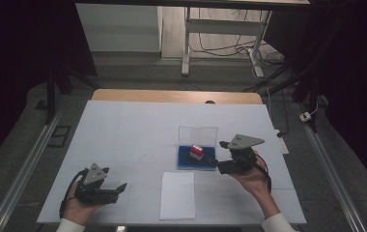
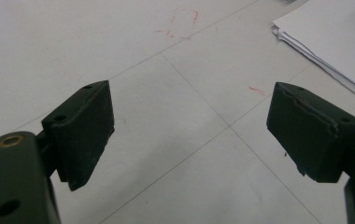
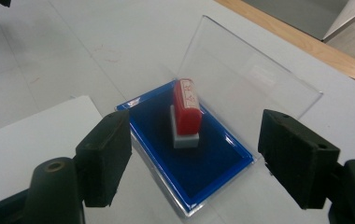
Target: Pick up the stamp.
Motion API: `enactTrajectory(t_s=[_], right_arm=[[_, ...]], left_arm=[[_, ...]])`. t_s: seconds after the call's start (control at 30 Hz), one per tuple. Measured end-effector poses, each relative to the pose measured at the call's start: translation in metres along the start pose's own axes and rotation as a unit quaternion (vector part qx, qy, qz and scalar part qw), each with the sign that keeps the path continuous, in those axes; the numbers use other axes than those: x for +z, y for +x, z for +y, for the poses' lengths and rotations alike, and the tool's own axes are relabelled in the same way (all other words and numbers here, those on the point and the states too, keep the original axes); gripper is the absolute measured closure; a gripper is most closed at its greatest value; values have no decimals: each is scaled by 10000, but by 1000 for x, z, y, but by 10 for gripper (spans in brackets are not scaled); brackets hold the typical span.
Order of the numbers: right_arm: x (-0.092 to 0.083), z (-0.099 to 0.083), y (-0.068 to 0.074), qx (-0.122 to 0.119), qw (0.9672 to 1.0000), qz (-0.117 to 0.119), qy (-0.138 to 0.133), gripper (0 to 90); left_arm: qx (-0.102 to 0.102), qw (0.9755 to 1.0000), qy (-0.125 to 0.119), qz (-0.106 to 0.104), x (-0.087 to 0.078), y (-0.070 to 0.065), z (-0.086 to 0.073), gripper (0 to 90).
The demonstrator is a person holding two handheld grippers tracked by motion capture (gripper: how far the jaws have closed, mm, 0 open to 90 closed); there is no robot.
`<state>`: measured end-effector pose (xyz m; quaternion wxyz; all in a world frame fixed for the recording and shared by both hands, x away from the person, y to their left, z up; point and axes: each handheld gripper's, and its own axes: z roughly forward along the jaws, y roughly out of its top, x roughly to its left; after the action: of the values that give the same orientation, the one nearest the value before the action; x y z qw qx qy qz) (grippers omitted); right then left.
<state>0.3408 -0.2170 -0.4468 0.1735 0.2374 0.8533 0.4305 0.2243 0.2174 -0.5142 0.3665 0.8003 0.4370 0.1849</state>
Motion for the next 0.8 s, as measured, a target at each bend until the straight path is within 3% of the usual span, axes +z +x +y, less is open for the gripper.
enactTrajectory(t_s=[0.8], right_arm=[[38,19,-4,16,9992,135,382,290]], left_arm=[[46,10000,41,13,2,-2,0,152]])
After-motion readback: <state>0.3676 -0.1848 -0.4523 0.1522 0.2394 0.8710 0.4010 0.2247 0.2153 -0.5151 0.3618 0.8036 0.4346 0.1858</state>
